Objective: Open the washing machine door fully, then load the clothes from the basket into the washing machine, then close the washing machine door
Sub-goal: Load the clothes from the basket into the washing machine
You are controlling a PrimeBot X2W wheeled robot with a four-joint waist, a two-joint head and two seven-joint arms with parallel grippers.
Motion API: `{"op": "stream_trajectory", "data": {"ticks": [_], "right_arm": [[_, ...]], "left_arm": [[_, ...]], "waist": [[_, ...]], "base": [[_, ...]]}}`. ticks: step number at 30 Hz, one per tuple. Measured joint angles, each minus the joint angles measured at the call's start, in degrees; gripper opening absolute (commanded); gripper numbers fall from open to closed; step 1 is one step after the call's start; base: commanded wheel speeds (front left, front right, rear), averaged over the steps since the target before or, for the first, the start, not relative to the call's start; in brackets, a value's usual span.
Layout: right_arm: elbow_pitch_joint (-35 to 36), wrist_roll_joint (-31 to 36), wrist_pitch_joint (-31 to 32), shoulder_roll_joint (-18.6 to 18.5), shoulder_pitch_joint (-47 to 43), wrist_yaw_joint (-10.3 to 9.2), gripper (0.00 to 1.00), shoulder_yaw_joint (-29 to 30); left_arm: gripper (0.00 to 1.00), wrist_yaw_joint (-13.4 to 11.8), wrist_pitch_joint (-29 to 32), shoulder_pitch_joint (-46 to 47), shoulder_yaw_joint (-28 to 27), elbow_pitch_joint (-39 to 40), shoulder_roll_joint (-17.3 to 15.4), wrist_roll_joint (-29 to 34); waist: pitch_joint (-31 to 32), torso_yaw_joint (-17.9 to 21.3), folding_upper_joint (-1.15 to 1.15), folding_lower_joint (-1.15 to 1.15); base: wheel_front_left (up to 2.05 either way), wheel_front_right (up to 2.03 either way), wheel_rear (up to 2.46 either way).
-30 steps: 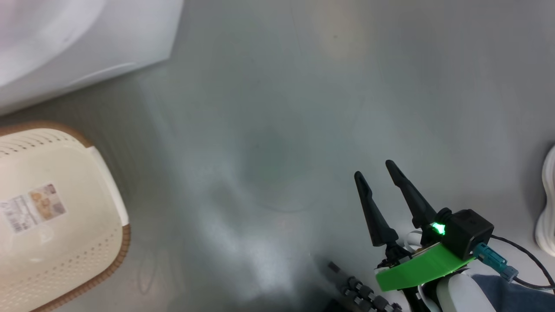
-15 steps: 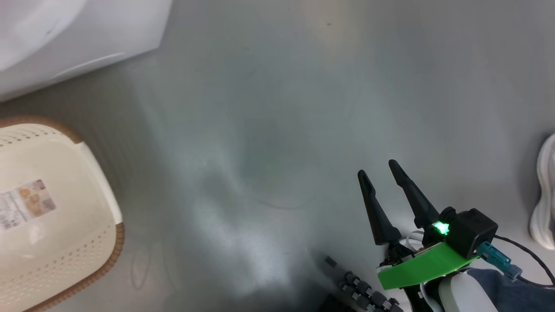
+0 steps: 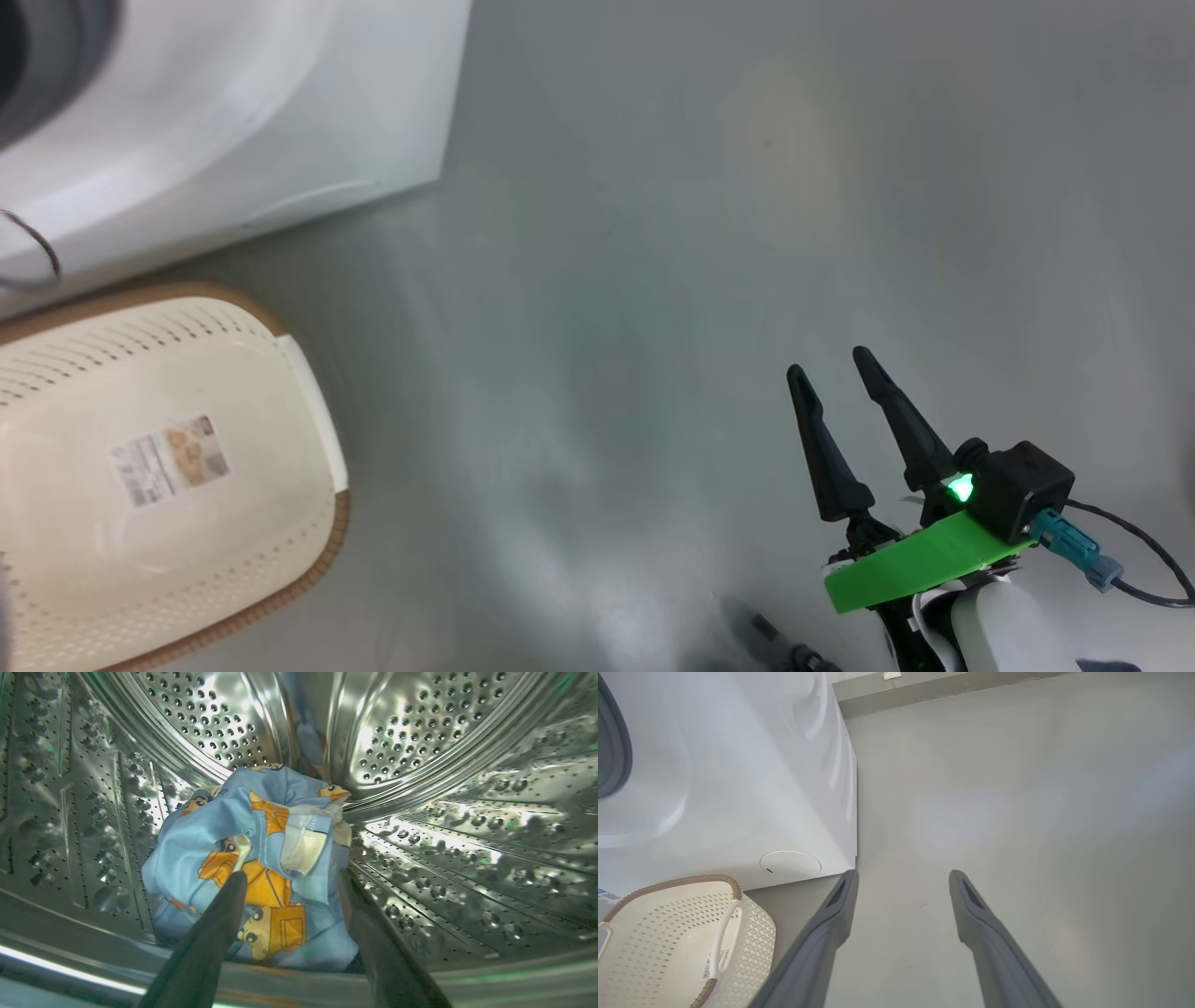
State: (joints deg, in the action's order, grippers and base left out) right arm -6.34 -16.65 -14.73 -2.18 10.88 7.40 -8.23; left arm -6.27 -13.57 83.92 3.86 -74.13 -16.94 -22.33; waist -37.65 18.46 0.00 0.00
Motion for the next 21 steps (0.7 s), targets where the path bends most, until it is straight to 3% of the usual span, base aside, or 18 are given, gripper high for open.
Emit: {"op": "stream_trajectory", "data": {"ticks": [8, 21], "right_arm": [[-1.8, 0.2, 0.0, 0.0, -0.6, 0.0, 1.0, 1.1], [-3.1, 1.0, 0.0, -0.3, -4.4, 0.0, 1.0, 5.4]], "left_arm": [[1.0, 0.5, -0.7, -9.9, -0.6, 0.6, 5.0, -1.7], [1.0, 0.5, -0.9, -26.0, -0.6, 10.2, 10.8, -0.5]], "waist": [[7.2, -2.6, 0.0, 0.0], [17.9, -8.4, 0.0, 0.0]], "base": [[0.0, 0.0, 0.0], [0.0, 0.0, 0.0]]}}
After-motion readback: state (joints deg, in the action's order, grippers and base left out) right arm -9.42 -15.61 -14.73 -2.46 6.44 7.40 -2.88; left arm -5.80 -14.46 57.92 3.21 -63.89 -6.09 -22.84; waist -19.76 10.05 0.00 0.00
